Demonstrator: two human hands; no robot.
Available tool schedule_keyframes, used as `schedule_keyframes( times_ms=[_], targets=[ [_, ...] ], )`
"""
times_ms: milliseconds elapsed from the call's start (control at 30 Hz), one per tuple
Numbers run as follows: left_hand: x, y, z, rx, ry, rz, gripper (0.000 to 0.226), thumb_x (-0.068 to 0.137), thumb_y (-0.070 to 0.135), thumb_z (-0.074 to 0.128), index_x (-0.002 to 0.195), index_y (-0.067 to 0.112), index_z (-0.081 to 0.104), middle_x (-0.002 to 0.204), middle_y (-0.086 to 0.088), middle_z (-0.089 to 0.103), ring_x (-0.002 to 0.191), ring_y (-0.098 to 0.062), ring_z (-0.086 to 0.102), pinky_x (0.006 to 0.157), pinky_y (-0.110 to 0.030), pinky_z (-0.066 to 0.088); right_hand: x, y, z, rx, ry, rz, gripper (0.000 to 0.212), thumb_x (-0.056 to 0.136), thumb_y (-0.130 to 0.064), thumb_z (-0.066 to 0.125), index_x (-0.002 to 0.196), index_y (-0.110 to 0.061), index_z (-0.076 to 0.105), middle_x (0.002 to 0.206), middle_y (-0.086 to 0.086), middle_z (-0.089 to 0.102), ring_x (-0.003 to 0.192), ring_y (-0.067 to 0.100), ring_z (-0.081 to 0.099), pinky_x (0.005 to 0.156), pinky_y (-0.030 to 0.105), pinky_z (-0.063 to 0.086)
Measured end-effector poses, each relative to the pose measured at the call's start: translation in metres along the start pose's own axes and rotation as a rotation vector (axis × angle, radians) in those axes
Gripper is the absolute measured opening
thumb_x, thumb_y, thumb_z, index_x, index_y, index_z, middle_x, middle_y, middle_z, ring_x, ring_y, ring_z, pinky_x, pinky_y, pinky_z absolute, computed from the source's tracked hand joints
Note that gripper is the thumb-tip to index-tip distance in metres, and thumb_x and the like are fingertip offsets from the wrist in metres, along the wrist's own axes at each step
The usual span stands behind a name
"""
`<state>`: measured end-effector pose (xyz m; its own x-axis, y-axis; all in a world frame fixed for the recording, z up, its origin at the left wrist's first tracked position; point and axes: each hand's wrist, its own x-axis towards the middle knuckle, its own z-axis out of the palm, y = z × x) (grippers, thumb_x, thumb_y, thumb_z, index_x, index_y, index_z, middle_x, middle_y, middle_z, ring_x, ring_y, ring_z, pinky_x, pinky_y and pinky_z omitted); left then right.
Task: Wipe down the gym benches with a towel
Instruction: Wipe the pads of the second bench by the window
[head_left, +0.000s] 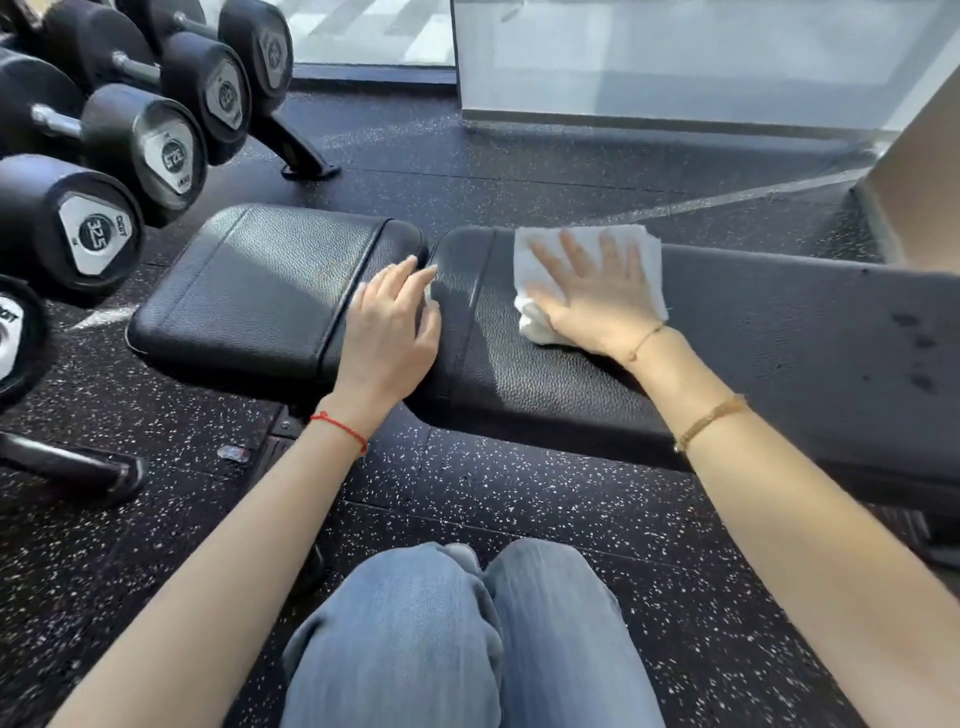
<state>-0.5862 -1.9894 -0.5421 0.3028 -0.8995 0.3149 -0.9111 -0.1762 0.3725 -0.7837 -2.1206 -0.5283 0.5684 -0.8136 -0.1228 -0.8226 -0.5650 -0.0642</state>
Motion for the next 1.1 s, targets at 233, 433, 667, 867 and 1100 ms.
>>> schedule_keyframes(
  times_ms=[233,433,667,867,1100],
  targets=[
    [-0.005,0.022,0.019,-0.057,-0.065,0.040,0.044,0.099,0.021,0.047,0.142,0.014,0.049,0.151,-0.007,0.043,0.145,-0.023,0.033,0.121,-0.043,0.023,-0.109,0.017,0.032,0.022,0.132,-0.189,0.062,0.093,-0.074,0.005,0.151,-0.054,-0.005,0.164,-0.013,0.001,0.152,0.026,-0.003,0.121,0.047,-0.013],
    [-0.009,0.024,0.024,-0.061,-0.035,0.038,0.043,0.099,0.020,0.046,0.141,0.013,0.050,0.151,-0.010,0.043,0.144,-0.027,0.032,0.121,-0.044,0.024,-0.033,0.059,0.004,0.090,0.026,0.069,0.065,0.091,-0.071,0.004,0.153,-0.050,0.000,0.166,-0.008,-0.004,0.152,0.033,-0.008,0.121,0.052,-0.009],
    [-0.010,0.023,0.026,-0.068,-0.016,0.044,0.042,0.099,0.019,0.047,0.141,0.014,0.051,0.150,-0.009,0.044,0.143,-0.026,0.034,0.121,-0.041,0.023,-0.068,0.014,0.022,0.012,0.092,-0.123,0.059,0.096,-0.063,0.010,0.152,-0.051,-0.004,0.165,-0.013,-0.004,0.152,0.032,-0.009,0.120,0.053,-0.013],
    [-0.011,0.022,0.027,-0.064,-0.004,0.041,0.043,0.099,0.020,0.046,0.141,0.015,0.051,0.150,-0.008,0.045,0.143,-0.025,0.033,0.122,-0.040,0.023,-0.084,0.072,0.019,0.023,0.077,-0.019,0.072,0.083,-0.076,-0.004,0.152,-0.053,-0.001,0.166,-0.011,-0.001,0.152,0.028,-0.004,0.121,0.045,-0.010],
    [-0.009,0.024,0.027,-0.085,0.015,0.027,0.043,0.095,0.023,0.045,0.137,0.016,0.054,0.145,-0.007,0.048,0.140,-0.025,0.037,0.120,-0.040,0.027,0.004,0.030,0.001,0.066,0.024,0.030,0.067,0.092,-0.070,0.004,0.154,-0.046,-0.001,0.166,-0.006,-0.002,0.151,0.036,-0.008,0.120,0.055,-0.013]
  ],
)
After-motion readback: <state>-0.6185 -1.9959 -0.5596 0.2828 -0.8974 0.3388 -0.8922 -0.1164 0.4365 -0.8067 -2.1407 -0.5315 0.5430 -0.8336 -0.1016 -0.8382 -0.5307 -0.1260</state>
